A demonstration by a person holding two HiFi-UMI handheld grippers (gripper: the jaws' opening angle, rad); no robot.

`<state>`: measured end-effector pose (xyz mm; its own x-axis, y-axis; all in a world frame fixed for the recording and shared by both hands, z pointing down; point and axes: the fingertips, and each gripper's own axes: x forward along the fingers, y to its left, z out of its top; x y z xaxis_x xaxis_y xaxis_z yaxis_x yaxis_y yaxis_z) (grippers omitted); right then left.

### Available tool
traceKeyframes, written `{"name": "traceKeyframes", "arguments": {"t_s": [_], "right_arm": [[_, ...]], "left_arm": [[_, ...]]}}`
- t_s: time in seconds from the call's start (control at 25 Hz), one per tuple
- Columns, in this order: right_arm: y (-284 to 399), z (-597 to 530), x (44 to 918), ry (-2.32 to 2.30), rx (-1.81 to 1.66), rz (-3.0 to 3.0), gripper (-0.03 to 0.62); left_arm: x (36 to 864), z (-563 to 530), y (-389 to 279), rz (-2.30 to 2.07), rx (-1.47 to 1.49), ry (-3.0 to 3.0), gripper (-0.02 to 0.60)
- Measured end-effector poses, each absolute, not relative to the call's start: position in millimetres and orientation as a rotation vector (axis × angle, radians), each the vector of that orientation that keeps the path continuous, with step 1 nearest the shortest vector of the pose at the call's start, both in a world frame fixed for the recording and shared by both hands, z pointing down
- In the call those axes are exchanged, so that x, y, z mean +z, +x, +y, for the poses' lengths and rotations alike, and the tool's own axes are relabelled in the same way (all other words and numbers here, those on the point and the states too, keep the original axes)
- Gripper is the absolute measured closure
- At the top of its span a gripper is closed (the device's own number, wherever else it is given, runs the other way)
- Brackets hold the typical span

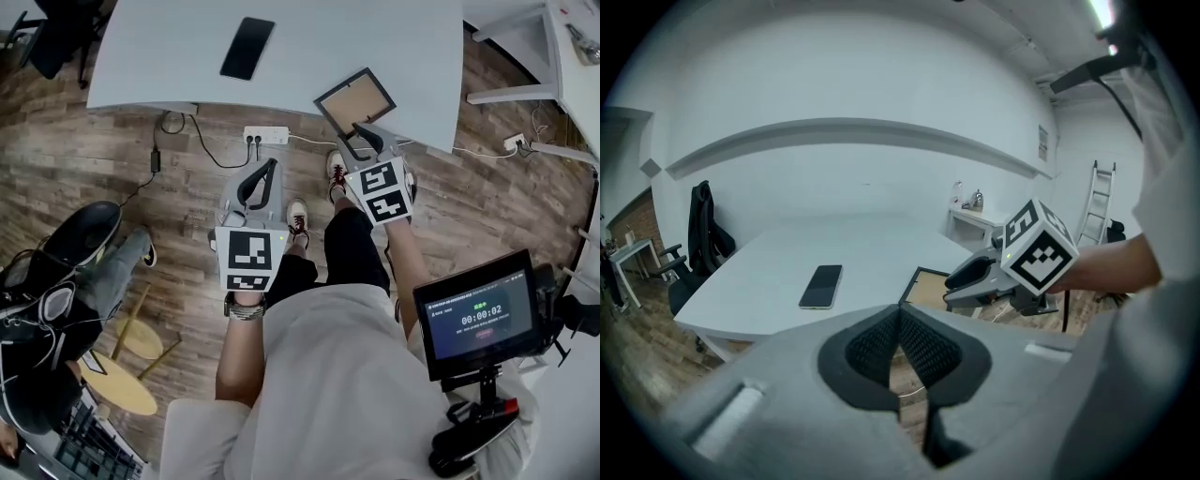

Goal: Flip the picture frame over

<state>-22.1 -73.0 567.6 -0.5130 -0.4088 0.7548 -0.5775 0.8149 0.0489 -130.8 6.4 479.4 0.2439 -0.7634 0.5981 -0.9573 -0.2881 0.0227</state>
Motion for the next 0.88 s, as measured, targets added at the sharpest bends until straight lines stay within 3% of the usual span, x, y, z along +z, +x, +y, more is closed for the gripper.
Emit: {"name": "traceKeyframes", "arguments": {"t_s": [0.24, 0.88], "right_arm": [[-36.5, -85.7, 614.0, 0.669, 0.257, -2.119, 0.454], [-43.4, -76.0, 621.0, 0.595, 0.175, -2.081, 0.459]], "left_arm": [[512.6, -4.4, -144.1, -1.554, 0.697, 2.099, 0.577], [521.1, 14.4, -137.4, -1.554, 0.682, 2.046, 0.577]]}}
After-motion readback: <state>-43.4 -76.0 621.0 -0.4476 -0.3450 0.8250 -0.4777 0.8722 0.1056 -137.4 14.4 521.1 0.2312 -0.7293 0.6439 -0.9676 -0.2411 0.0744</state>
